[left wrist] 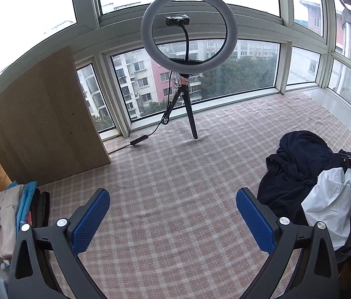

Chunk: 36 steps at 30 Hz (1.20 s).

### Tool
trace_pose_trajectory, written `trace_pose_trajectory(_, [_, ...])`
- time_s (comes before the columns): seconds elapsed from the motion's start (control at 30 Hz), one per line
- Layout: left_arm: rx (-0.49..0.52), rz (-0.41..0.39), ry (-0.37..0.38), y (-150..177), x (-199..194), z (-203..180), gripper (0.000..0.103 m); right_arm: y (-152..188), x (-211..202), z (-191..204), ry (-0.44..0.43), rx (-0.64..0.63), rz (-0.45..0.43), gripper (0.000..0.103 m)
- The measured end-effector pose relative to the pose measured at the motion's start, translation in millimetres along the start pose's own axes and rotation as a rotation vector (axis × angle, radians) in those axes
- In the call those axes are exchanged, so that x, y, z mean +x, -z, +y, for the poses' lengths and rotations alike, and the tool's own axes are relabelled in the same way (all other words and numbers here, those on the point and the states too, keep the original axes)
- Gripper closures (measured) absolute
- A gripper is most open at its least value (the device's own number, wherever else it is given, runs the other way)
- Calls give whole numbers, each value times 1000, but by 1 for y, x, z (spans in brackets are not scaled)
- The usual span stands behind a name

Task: Fold clothes

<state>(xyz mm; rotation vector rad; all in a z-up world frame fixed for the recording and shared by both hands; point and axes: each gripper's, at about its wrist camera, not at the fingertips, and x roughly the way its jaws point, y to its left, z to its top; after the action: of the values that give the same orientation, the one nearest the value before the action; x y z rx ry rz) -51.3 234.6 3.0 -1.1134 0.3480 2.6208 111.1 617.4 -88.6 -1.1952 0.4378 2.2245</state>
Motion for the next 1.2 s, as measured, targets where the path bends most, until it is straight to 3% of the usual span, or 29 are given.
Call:
trace_pose_trajectory(0.03, [2,9,-20,3,3,0,1,-3,17,-6,45,-4,46,42])
trace_pose_trajectory(0.1, [18,27,-72,15,12,-1,1,4,35,-26,38,2,102,42])
trace_pose_trajectory(0.2, [-25,46,-54,16,20,2,1,9,41,-41,-58,9,98,50])
trace_pose_trajectory(0.27, [-39,50,-46,16,22,2,1,0,39,-40,-103,5,71,94])
trace_pose_trajectory(0.3, [-45,43,-39,16,22,2,1,-6,37,-41,-145,18,58,99])
trace_pose_trajectory(0.4, [-55,16,-32,11,15,2,1,-31,23,-52,-235,121,4,99])
trace_pose_trajectory(0.57, [-78,-9,-52,8,6,15,1,-66,-31,-57,-353,183,-136,100])
trace_pose_trajectory(0.7, [-101,-9,-75,8,7,28,1,-105,-86,-40,-317,99,-280,100])
trace_pose_trajectory(0.8, [-116,-18,-85,8,3,35,1,-129,-133,-13,-339,55,-382,100])
trace_pose_trajectory(0.87, [-115,-35,-92,9,-3,40,1,-136,-166,20,-368,-30,-446,101])
trace_pose_trajectory(0.93, [-107,-46,-96,11,-7,45,1,-135,-203,56,-458,-112,-510,102])
trace_pose_trajectory(1.0, [-98,-44,-86,13,-7,50,1,-135,-230,97,-501,-231,-493,102])
trace_pose_trajectory(1.1, [-102,-34,-23,19,0,51,1,-127,-213,129,-414,-319,-386,95])
trace_pose_trajectory(1.13, [-97,-21,18,19,7,45,1,-120,-195,129,-371,-318,-335,81])
trace_pose_trajectory(1.17, [-88,-5,61,19,13,38,1,-113,-177,128,-329,-318,-285,60])
trace_pose_trajectory(1.2, [-80,10,104,20,20,31,1,-107,-159,128,-286,-317,-235,51])
